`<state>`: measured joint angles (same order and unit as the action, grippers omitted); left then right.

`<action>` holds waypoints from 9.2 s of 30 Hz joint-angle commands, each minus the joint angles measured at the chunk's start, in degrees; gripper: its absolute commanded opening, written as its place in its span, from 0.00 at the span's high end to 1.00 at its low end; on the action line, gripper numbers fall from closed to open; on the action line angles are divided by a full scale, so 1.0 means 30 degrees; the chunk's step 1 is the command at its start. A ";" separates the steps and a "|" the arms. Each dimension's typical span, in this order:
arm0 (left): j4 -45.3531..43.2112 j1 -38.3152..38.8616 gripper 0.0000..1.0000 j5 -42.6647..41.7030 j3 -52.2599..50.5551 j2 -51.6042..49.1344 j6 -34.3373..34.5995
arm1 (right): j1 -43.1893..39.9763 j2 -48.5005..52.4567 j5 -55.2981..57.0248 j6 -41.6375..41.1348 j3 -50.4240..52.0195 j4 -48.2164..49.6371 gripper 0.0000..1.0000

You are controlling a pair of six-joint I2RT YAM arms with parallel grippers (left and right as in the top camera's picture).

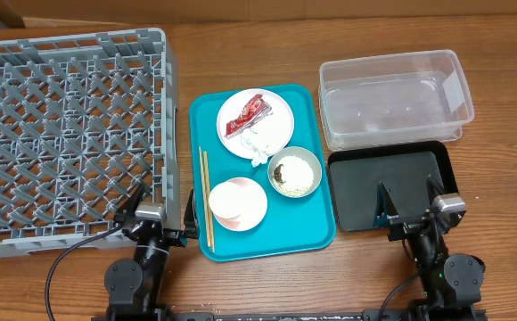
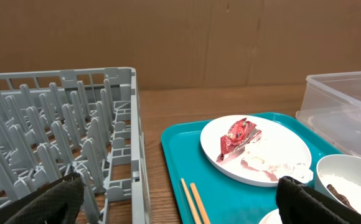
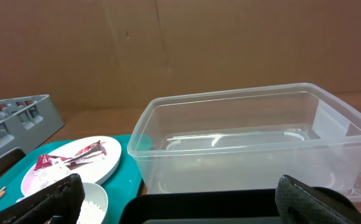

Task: Sort waste into correct bins and load items into the dishwasher

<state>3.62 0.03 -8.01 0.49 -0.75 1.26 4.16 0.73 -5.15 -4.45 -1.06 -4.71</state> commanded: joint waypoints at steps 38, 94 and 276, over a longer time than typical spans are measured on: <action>0.0007 0.0138 0.00 -0.0189 -0.0073 0.0146 -0.0299 | -0.0058 -0.0189 -0.0022 0.0066 0.0197 0.0102 0.00; 1.8906 0.0124 0.00 0.0153 1.8761 -1.6509 0.1734 | -0.0058 1.1693 -0.0051 -0.5034 -1.4280 -1.3362 0.00; 2.2549 -0.5632 0.00 -0.0342 2.1456 -2.1252 0.1508 | 0.1588 3.0855 0.0357 -0.3264 -3.2028 -2.1405 0.56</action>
<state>71.31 -16.56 -8.60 63.92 -64.69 5.85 9.10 99.92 2.22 -21.43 -94.72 -67.02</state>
